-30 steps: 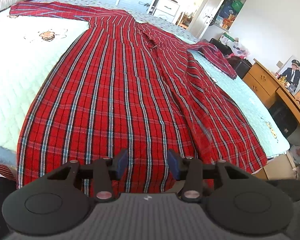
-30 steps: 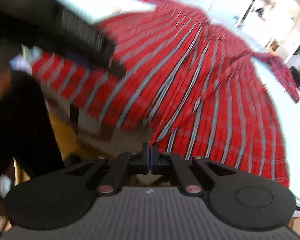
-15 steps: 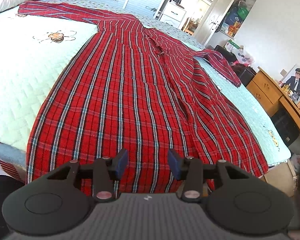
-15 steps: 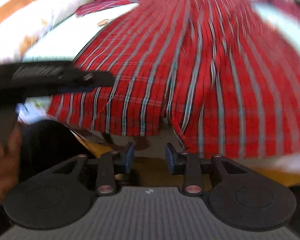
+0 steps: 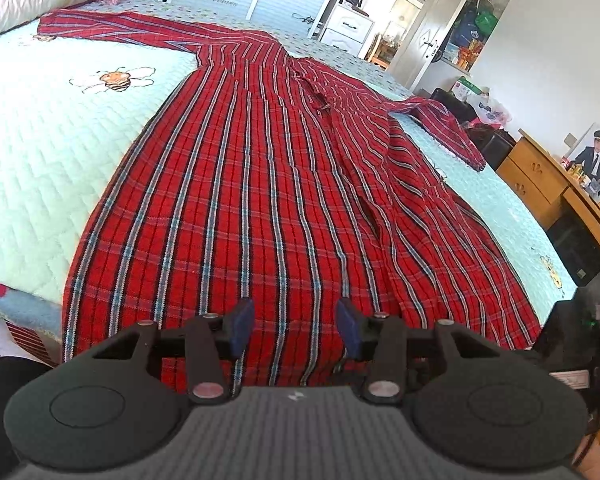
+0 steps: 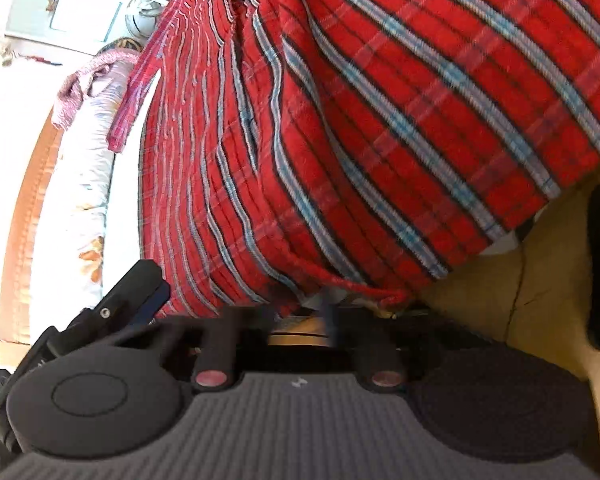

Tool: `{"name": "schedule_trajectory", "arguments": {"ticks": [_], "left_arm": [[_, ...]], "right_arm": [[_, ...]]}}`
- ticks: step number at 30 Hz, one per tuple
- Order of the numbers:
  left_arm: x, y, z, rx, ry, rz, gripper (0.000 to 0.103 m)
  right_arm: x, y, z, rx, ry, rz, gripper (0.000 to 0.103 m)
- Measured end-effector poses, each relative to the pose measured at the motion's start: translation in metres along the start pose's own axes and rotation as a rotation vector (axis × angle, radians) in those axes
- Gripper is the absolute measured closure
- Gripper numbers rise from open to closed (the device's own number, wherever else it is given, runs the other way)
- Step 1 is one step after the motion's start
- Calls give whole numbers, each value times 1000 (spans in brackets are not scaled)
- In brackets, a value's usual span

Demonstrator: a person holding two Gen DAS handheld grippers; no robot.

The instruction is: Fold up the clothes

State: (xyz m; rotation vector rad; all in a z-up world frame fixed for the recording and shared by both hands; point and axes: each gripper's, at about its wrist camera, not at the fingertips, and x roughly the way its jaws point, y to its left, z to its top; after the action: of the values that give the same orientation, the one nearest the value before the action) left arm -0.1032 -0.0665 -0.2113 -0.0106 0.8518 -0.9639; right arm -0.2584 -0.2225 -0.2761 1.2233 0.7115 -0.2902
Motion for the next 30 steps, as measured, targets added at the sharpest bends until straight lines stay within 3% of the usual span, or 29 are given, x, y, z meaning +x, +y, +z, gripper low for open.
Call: {"name": "schedule_trajectory", "arguments": {"ticks": [5,10,13,15,17,20,22,26,27,28,29,30], "left_arm": [[-5,3,1,-6,-9,25,55],[-15,-3,2,21,-24,24,54],[-12,-7,1,30,-18,22,54],[-11,-7,2,26,-14,24,54],[-13,-6,2,23,-20,32,54],[-16,-3,3,10,-26,46,54],[-17,-1,2,9,-24,52,54],[-19,0,1,12,-24,57,54],[-20,0,1,14,-25,57,54],[-20,0,1,14,-25,58,53],[-21,0,1,13,-26,58,53],[-21,1,1,12,-26,59,53]], "right_arm": [[-33,22,-9,-101,-69,-2,102],[-85,22,-23,-84,-123,11,103],[-86,12,-22,-69,-127,-53,103],[-76,4,-22,-22,-101,-32,102],[-67,3,-22,9,-74,6,92],[-55,4,-17,15,-93,-24,45],[-42,-2,-6,72,-104,-38,44],[-12,-13,3,165,-77,-19,45],[-5,-15,4,170,-67,-25,54],[0,-18,3,179,-54,-14,70],[3,-20,2,186,-33,18,101],[2,-20,1,184,-32,40,102]]}}
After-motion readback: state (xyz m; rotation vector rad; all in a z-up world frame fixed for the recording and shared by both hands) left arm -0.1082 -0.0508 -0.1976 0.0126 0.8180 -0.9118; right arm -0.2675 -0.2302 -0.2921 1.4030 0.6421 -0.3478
